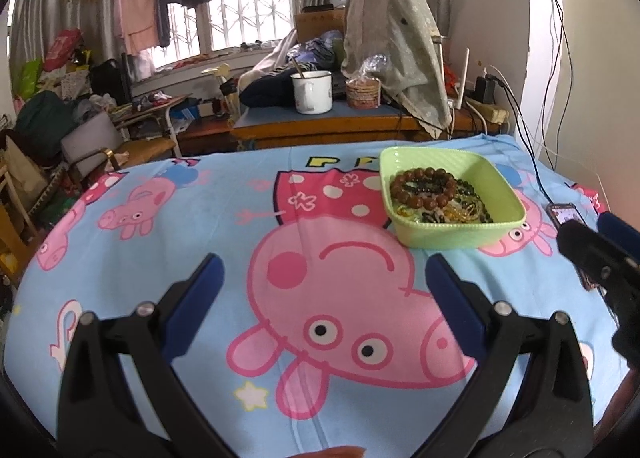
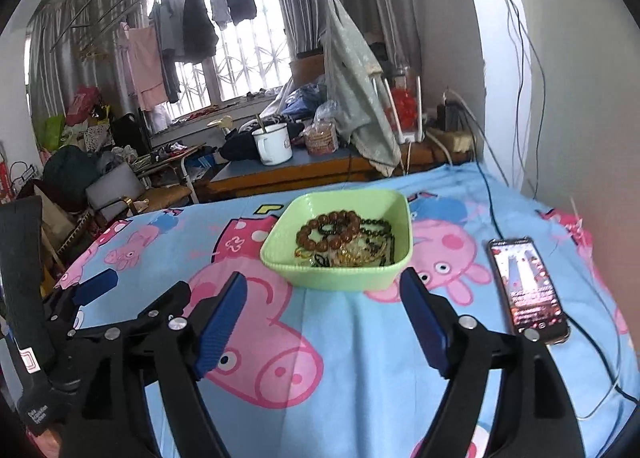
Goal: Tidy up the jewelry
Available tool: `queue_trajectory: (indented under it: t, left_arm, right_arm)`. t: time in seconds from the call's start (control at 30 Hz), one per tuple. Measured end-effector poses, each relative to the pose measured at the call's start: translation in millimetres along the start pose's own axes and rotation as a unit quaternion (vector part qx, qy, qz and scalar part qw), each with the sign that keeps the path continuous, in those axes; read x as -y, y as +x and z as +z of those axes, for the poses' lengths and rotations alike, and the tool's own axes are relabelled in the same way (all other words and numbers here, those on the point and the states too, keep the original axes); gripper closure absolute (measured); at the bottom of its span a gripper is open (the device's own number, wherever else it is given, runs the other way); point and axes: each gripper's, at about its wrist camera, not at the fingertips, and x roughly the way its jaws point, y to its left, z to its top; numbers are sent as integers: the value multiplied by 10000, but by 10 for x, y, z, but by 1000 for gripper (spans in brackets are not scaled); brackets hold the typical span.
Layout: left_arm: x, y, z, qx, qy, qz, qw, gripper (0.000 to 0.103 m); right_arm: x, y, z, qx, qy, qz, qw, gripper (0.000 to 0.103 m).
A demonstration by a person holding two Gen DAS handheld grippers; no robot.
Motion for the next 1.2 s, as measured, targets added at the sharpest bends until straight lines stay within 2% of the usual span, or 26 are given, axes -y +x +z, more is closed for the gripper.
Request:
queue_trajectory:
  t: [0.07, 0.4, 0.6, 0.7, 1.2]
  left_arm:
    - [-13, -10, 2, 23, -46, 13, 10000, 6]
    - [-51, -68, 30, 76, -34, 62, 9999, 6]
    - [-42, -118, 115, 110, -22, 177, 9998, 6]
    - [-52, -100, 139, 11, -85, 108, 9999, 6]
    - [-15, -125, 166, 57, -13, 134, 9999, 6]
  right_arm:
    - [4, -4, -7, 4, 22, 10, 10000, 44]
    - [-52, 93, -119, -227, 83, 141, 9996, 44]
    - [-48, 42, -59, -127, 96, 154, 9998, 44]
    - [-29, 23, -20, -85, 79, 144, 9998, 44]
    - [-21, 21, 28, -134, 14, 187, 9997, 44]
